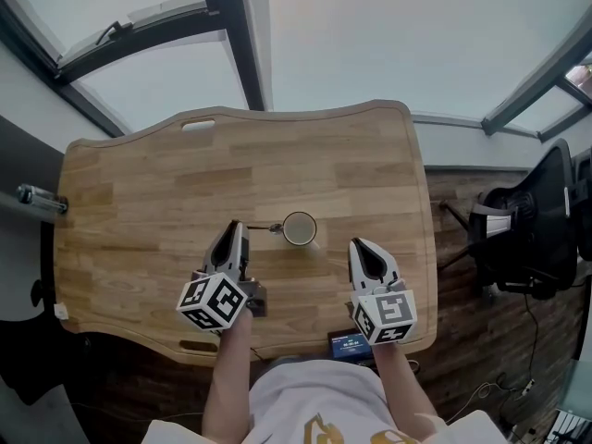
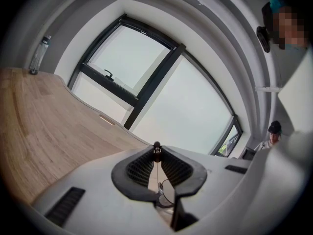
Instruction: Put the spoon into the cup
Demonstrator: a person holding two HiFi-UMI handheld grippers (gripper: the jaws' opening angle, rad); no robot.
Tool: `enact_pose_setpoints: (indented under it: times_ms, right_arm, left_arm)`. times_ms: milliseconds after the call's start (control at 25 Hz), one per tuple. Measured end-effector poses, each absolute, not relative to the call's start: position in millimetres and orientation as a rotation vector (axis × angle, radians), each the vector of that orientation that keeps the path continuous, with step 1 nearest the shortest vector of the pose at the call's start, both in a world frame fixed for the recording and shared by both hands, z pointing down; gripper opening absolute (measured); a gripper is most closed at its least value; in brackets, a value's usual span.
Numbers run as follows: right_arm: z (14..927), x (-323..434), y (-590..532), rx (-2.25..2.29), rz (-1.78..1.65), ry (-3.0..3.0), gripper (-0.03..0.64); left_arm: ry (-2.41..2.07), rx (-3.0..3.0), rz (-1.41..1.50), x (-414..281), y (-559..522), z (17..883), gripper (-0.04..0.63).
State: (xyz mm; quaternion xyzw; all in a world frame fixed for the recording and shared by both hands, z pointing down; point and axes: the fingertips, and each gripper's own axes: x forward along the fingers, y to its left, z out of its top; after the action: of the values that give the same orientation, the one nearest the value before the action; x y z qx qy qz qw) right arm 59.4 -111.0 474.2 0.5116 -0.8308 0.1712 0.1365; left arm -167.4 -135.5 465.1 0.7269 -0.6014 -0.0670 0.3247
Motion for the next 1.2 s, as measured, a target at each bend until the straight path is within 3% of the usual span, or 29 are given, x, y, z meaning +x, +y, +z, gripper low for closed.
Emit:
enact_pose_setpoints:
  times_ms: [1200]
  right_arm:
    - [488.2, 64.0, -116.7, 1.479, 0.516, -2.384, 0.032]
  left_arm:
    - [-1.525, 1.916, -0.137, -146.1, -143.0, 482.5, 0.052]
